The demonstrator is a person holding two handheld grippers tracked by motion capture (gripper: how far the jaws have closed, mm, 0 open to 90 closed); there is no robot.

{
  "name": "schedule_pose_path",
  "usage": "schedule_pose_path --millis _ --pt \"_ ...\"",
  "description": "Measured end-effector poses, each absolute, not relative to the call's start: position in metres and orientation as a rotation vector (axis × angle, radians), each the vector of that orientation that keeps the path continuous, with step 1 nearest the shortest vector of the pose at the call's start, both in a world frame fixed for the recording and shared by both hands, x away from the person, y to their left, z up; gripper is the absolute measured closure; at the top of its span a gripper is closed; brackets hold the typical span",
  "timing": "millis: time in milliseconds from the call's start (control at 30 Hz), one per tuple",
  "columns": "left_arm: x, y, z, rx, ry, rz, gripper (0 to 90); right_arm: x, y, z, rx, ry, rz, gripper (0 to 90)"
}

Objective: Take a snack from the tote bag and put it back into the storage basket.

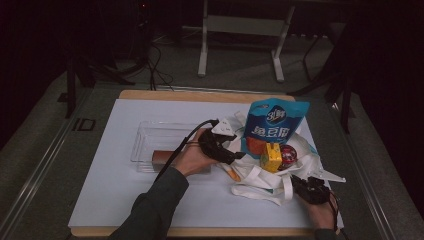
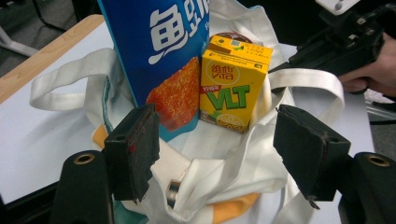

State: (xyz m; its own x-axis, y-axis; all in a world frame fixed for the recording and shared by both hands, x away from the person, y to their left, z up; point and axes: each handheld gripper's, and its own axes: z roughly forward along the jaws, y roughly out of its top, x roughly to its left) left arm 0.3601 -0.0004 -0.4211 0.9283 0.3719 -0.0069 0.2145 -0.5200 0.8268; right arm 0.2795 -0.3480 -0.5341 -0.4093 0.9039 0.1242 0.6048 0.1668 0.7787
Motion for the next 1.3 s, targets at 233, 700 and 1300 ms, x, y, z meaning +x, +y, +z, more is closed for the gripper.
schedule_pose_path --millis 233,700,1300 --pt "0.362 -0.011 -0.424 2.137 0.408 0.201 31.1 0.280 -0.348 -0.534 1.438 2.083 1.118 79.1" --pt "0.364 -0.031 -0.433 2.148 0.353 0.185 23.9 0.279 -0.349 -0.534 1.440 2.082 1.122 79.0" --pt "0.367 -0.063 -0.436 2.174 0.320 0.195 26.0 0.279 -0.349 -0.534 1.444 2.084 1.132 78.0"
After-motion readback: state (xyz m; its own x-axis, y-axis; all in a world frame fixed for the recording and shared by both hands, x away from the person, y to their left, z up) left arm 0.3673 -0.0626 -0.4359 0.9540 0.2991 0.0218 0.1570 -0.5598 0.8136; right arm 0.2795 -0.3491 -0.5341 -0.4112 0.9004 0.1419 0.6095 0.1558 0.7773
